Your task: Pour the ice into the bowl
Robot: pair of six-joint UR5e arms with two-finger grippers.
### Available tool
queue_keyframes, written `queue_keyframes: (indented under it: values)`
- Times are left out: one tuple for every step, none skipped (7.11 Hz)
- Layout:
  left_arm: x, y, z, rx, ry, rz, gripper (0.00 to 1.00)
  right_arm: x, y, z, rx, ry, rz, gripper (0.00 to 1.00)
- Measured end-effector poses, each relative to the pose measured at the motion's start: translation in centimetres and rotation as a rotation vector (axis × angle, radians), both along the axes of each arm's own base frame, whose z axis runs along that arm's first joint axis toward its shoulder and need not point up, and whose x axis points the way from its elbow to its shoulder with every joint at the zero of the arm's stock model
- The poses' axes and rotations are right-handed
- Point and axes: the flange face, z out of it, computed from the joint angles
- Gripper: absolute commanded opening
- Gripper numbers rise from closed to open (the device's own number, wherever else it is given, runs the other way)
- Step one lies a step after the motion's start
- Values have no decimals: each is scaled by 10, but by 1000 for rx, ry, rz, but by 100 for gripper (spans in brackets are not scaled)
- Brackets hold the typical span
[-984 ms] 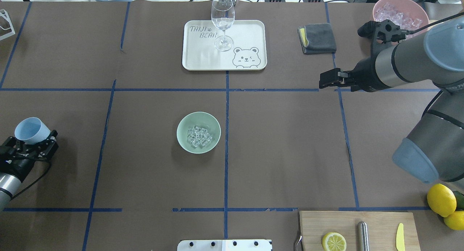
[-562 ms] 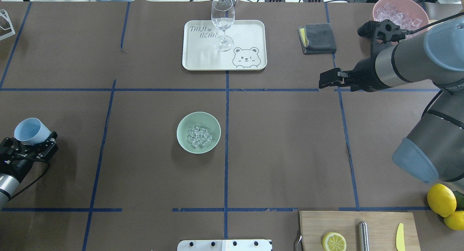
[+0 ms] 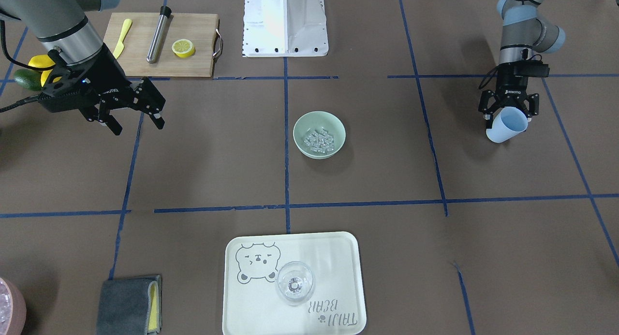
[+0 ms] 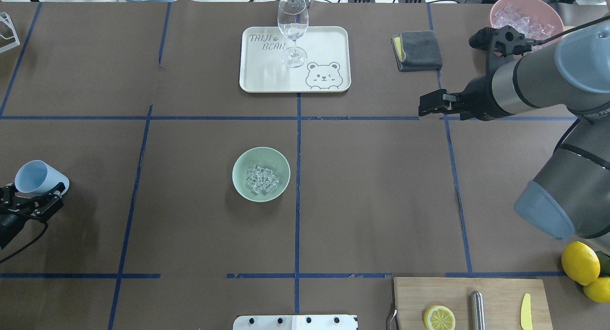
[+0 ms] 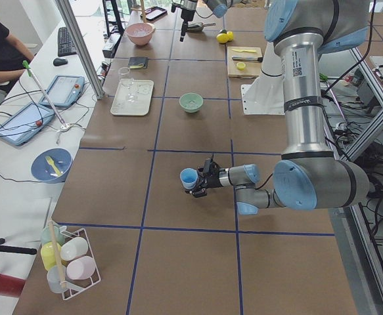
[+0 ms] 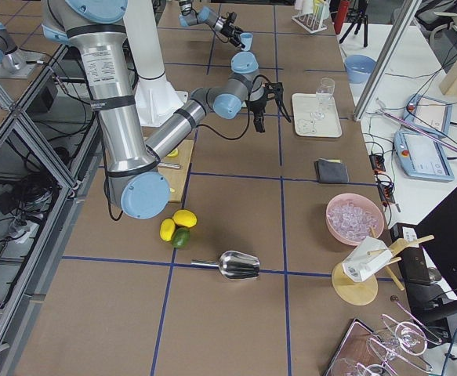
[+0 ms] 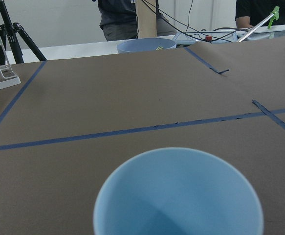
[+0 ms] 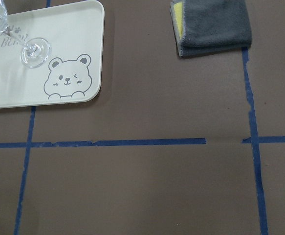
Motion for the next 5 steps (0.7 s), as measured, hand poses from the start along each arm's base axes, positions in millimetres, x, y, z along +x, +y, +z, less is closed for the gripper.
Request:
queue_keyframes:
  values:
    - [-3,3,-1,-10,-1,34,100,0,0,0,-1,0,0,100]
    - [-4,6,0,-25,-2,72,100,0,0,0,-1,-1,1,100]
    - [-6,10,1,-42,-2,112,100,0,0,-1,-1,-1,1,100]
    - [-14,16,0,-59,-2,152,100,-1,0,-1,-2,-2,1,100]
    - [-25,22,-7,-70,1,192,100,-1,0,-1,-2,-2,1,100]
